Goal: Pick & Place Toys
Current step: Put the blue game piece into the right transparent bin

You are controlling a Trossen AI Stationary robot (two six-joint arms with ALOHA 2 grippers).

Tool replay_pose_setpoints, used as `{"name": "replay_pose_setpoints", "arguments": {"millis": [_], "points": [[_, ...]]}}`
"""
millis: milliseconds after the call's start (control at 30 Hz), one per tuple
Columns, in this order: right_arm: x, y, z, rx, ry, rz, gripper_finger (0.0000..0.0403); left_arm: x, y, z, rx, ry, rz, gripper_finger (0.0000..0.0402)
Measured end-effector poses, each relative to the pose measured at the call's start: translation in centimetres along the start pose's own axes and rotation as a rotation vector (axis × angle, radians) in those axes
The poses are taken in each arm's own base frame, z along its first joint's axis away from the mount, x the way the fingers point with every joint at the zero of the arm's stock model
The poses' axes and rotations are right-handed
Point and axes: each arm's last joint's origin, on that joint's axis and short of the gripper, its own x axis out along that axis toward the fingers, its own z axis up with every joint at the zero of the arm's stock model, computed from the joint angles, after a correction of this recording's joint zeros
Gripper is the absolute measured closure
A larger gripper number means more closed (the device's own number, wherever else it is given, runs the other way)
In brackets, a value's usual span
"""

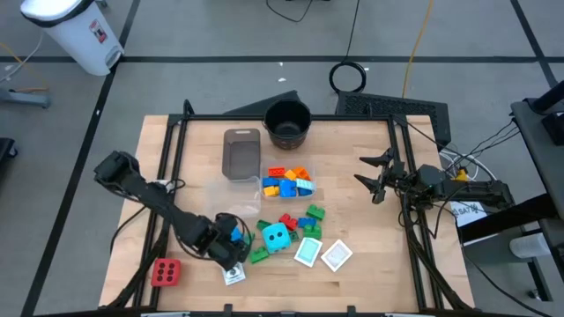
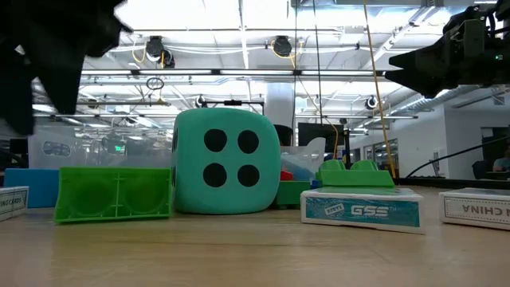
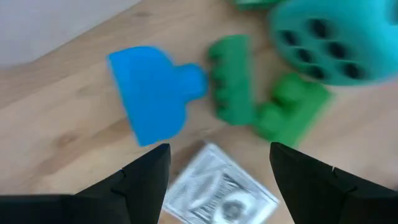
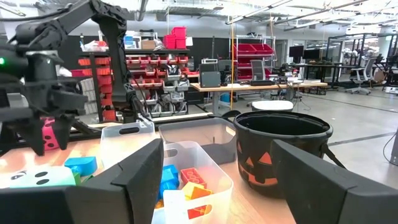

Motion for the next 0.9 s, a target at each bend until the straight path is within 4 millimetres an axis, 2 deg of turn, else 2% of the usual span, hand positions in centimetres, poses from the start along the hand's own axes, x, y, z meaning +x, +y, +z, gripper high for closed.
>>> {"name": "replay_pose_setpoints", "arguments": {"millis": [133,433,567,767,900], "points": [[0.0,0.0,0.0,0.0,0.0,0.0,0.0136,1.4,0.4,-0.3,-0.081,-0.027,0.094,0.0124],[0.0,0.0,0.0,0.0,0.0,0.0,0.0134,2.8,0.3,-0.4,-0.073,-0.06,0.127,0.0124],[0.0,0.0,0.0,0.0,0.0,0.0,0.0133,2.9,-0.1,-0.7,-0.013,0.023,0.101,0.0124],[0.0,0.0,0.0,0.0,0.0,0.0,0.0134,2.7,-0.5,-1.5,0.03,0.269,0.088,0.0124],[0.0,0.0,0.0,0.0,0.0,0.0,0.0135,2.0,-0.3,-1.5,0.068,0.238,0.061,0.0124]]}}
